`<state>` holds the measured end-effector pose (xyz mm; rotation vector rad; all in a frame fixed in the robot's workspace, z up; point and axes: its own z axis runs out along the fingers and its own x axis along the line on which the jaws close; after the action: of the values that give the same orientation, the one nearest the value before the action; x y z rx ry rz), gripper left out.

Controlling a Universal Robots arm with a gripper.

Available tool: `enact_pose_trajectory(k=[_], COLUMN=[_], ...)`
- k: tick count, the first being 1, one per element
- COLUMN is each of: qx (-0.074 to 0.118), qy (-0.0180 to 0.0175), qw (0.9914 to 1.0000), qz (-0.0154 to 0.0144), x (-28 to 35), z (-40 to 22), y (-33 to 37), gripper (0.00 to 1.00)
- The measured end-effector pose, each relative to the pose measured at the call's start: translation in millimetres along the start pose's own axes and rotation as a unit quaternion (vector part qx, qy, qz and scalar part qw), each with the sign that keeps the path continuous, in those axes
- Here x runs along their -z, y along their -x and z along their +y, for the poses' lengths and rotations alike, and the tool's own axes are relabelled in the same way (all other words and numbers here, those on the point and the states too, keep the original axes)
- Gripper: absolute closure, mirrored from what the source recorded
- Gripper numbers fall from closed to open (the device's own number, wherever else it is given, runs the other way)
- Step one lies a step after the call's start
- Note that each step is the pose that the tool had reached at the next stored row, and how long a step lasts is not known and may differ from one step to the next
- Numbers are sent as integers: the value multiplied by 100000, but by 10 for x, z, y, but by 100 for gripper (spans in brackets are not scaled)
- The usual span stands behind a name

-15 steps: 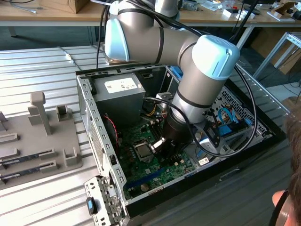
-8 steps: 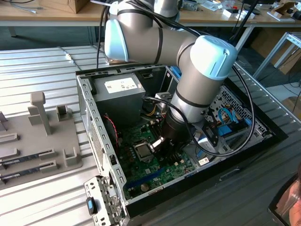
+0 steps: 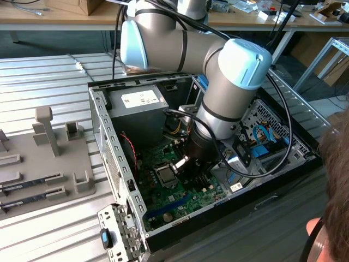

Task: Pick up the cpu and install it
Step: 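Install the first cpu locking lever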

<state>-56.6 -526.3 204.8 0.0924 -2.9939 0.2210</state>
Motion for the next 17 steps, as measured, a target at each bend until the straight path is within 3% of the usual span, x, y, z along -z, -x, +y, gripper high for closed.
enact_pose_trajectory(k=[5, 9, 14, 17], qx=[3, 6, 17, 19], qy=[-3, 10, 84, 99], qw=[100000, 100000, 100000, 100000], qz=[0, 3, -7, -7], x=[8, 13, 90, 102], z=[49, 54, 45, 52], y=[3, 2, -8, -10], gripper=[90, 90, 90, 90])
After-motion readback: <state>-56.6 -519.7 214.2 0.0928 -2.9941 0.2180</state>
